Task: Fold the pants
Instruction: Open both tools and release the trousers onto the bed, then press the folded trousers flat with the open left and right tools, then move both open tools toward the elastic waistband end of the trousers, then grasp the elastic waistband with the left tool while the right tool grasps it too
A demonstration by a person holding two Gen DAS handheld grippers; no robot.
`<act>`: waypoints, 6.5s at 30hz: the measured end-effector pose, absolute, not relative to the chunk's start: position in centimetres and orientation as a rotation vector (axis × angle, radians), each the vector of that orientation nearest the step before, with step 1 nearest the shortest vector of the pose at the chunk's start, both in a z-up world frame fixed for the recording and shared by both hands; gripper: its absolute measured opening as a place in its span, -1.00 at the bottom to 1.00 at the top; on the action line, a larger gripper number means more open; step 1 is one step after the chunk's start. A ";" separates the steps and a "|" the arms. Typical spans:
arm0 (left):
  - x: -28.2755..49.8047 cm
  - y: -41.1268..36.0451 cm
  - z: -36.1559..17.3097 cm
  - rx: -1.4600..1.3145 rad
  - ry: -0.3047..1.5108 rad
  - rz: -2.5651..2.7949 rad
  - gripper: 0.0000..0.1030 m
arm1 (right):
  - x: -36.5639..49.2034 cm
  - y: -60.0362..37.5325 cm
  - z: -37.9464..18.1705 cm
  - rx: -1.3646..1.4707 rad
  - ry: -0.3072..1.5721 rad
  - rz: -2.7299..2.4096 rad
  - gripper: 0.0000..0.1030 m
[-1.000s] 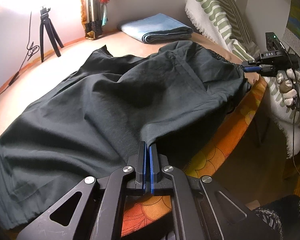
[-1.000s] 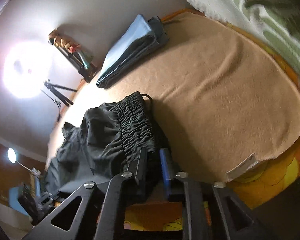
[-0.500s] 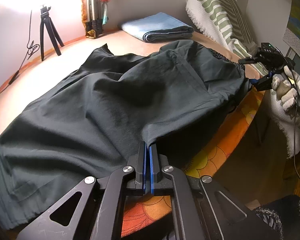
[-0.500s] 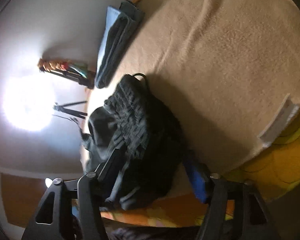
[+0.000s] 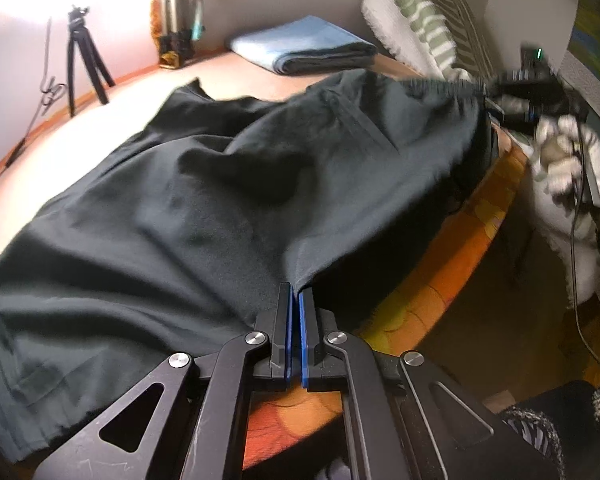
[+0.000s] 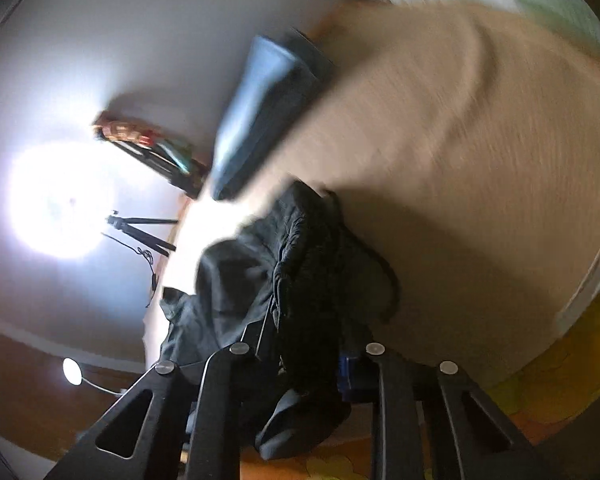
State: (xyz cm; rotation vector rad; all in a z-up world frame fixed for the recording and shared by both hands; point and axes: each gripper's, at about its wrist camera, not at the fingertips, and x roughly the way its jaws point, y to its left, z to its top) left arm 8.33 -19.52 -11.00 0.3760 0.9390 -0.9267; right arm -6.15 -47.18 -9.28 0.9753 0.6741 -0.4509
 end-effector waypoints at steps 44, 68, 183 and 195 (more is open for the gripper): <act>14.9 -13.3 -11.1 0.194 1.010 -0.697 -0.56 | 18.5 -37.2 -7.5 0.286 0.952 0.015 0.16; 15.6 -12.4 -12.4 0.226 1.016 -0.695 -0.56 | 27.3 -32.8 -12.3 0.110 1.072 0.173 -0.98; 19.9 25.4 -13.9 -0.259 0.740 0.048 0.04 | 45.1 17.3 -19.5 -0.240 1.160 0.786 0.09; 20.3 27.5 -13.8 -0.335 0.720 0.025 0.18 | 44.3 15.3 -17.6 -0.263 1.082 0.785 -1.00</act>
